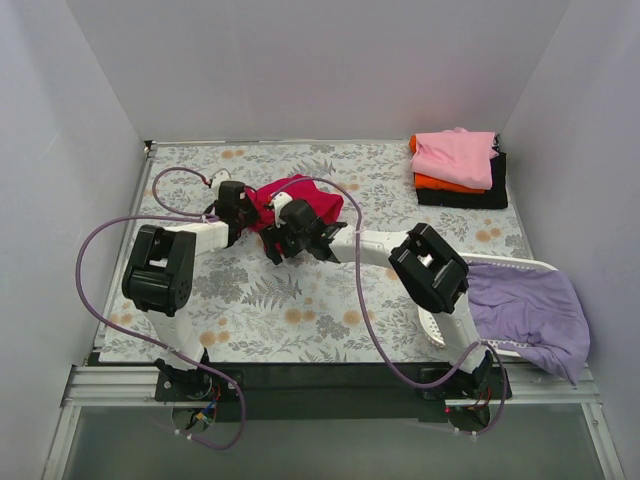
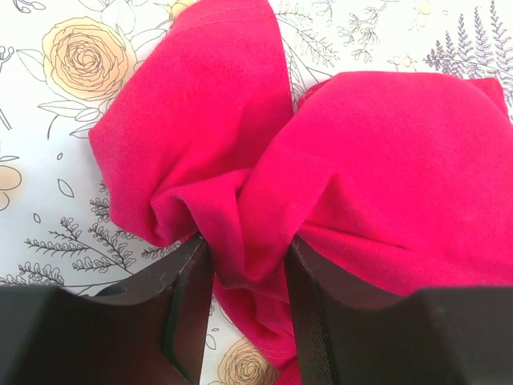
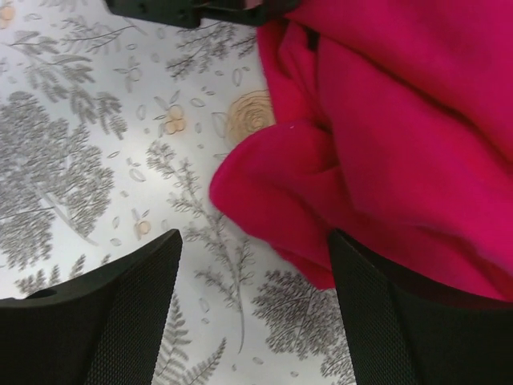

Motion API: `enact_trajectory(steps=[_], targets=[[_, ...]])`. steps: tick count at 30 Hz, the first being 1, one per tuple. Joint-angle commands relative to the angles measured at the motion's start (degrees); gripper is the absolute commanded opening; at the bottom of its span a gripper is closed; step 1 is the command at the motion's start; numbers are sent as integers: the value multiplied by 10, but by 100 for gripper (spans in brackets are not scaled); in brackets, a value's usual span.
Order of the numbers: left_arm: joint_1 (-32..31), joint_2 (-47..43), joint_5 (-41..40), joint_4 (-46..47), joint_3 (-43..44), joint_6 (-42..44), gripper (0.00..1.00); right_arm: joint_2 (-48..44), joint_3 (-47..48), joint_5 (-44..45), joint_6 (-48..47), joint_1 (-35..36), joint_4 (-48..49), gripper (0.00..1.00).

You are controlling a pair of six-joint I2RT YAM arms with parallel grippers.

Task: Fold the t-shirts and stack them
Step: Flatten the tshirt out

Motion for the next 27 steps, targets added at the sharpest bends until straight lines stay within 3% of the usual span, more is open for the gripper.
enact_trajectory(steps=[1,6,8,9,10,12,13,15,16,21,27], targets=[[6,-6,11,9,12,0,36,19,35,46,-20,2,29,65],[10,-6,18,8,11,-1,35,38,50,93,-38,17,45,62],[11,-4,22,7,11,-2,34,50,57,109,-40,18,44,54],[12,-3,24,7,11,-1,29,54,59,117,-40,18,45,49],[12,-2,25,7,12,-2,27,60,61,119,-40,19,44,37],[13,1,28,7,12,-2,25,67,62,128,-41,18,44,25],[14,2,29,5,13,-1,19,70,62,135,-44,18,44,15],[15,3,30,5,14,-1,8,72,60,148,-48,18,42,4],[16,3,30,5,14,-1,0,68,55,155,-48,18,42,1],[21,-11,26,-2,12,1,0,31,26,199,-63,18,42,1],[24,-80,3,-35,11,18,0,-84,-50,256,-87,9,42,1]])
